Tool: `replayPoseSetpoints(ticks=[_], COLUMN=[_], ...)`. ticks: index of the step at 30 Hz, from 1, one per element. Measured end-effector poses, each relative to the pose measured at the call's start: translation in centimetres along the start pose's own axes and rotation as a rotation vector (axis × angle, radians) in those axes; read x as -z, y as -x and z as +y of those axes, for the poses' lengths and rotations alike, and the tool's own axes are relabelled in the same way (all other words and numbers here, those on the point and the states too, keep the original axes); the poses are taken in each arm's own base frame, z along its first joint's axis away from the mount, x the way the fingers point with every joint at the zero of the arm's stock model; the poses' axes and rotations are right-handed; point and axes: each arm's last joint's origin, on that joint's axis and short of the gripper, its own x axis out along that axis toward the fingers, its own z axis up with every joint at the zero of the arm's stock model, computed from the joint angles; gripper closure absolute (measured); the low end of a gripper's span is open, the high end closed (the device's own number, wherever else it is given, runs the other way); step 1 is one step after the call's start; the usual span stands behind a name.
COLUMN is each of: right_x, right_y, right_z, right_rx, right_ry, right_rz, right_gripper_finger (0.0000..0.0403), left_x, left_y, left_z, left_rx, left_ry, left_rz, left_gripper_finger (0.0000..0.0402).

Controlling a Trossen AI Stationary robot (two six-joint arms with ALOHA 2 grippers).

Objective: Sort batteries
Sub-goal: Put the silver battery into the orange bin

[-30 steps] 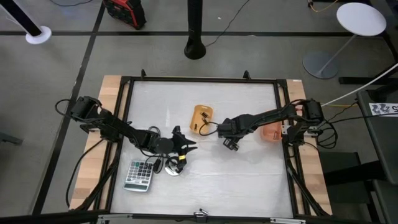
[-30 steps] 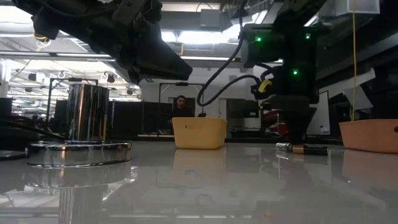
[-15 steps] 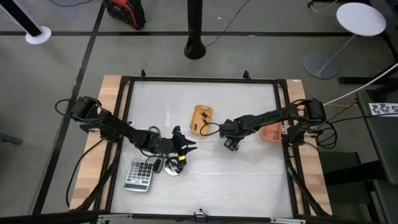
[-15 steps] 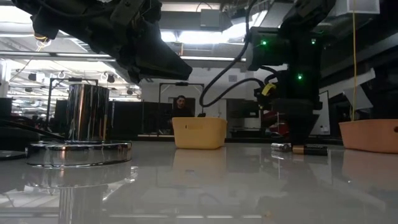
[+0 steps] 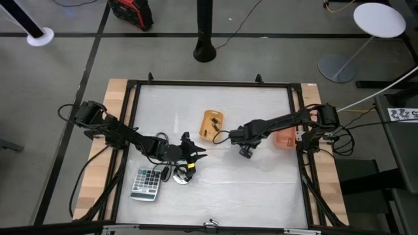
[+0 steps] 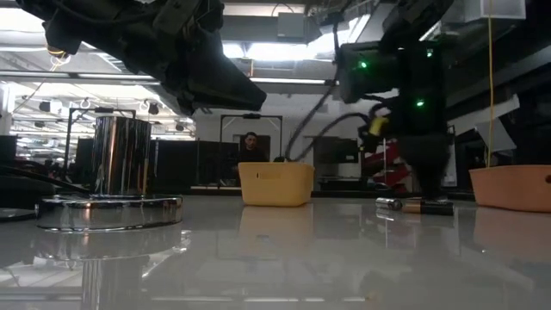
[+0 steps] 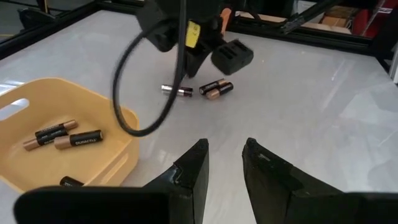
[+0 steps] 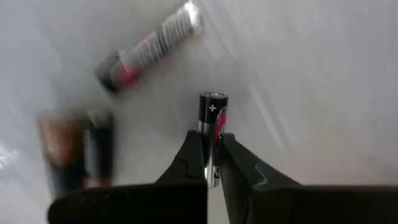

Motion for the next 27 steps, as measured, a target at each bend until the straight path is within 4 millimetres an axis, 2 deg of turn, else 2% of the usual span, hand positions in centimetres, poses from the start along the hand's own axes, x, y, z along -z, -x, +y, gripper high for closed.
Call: replayPoseSetpoints(ticks=[3,10,17,20,24,27], right_x=[-0.5,0.3,0.2,0.0,-1.3,-2.7], right_y=[1.5,3.8,3.9,3.9,3.8,3.4], right_z=[0.1,-0.8,-0.8,-1.0,-2.3,-4.0], right_rx=[0.007,0.105,0.103,0.171,0.326,0.285], right_ry=[0.031,0.062,0.123,0.194,0.195,0.101], right_rz=[0.007,0.158,0.144,0.105,-0.014,-0.036], right_gripper_finger=[0.0398,0.0403,0.0402,0.0402,0.0401,0.04], left_x=[-0.1,-1.1,-1.0,-0.8,-0.7,-0.7], left_y=[0.0,-0.7,-1.3,-1.4,-1.5,-1.5], left_z=[0.0,0.9,1.4,1.4,1.4,1.4], left_rx=[0.001,-0.014,-0.026,-0.017,-0.015,-0.013], left_ry=[0.006,0.056,0.06,0.05,0.053,0.058], left_rz=[-0.009,-0.091,-0.092,-0.077,-0.072,-0.076], left_gripper_finger=[0.0314,0.0314,0.0314,0.0314,0.0314,0.0314])
